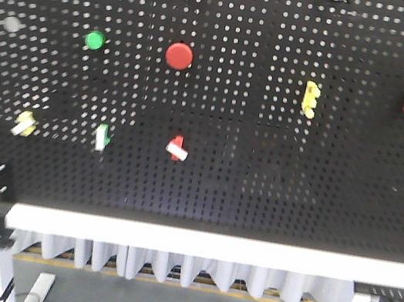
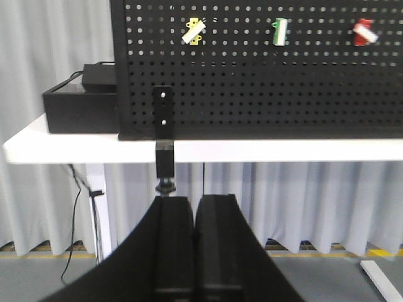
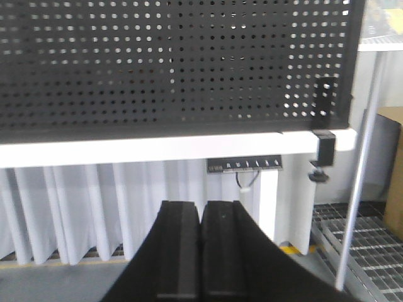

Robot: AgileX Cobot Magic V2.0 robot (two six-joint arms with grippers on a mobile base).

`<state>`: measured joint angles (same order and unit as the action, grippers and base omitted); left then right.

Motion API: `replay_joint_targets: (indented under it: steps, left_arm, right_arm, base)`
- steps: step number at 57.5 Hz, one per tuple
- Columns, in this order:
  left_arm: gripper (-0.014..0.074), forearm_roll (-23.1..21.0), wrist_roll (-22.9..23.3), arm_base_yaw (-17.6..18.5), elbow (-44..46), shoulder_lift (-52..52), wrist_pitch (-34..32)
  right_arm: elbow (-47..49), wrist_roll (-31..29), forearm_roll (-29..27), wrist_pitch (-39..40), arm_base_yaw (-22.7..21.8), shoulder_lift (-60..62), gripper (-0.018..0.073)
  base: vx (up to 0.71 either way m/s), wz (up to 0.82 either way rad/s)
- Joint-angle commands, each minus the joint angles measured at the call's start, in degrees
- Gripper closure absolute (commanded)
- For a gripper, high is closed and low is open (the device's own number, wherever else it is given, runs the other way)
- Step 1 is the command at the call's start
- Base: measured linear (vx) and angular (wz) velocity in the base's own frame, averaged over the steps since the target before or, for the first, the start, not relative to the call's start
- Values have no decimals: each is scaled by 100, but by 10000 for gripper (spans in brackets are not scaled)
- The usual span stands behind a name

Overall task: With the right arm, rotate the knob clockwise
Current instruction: 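Drive the base forward toward the black pegboard on the table, then move the right gripper toward the small silver knob on the pegboard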

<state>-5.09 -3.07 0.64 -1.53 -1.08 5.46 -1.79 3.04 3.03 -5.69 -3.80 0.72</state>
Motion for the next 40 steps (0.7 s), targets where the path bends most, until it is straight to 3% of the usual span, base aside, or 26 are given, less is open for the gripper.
replay_joint_targets:
  steps: [1, 40]
  left_arm:
    - [603, -19, 11, 11, -65, -60, -490]
    - [603, -19, 11, 11, -65, -60, -490]
  right_arm:
    - [-28, -48, 6, 481, -29, 54, 568]
    - [-28, -48, 6, 481, -29, 54, 568]
  base:
    - [37, -1]
    - [33, 2]
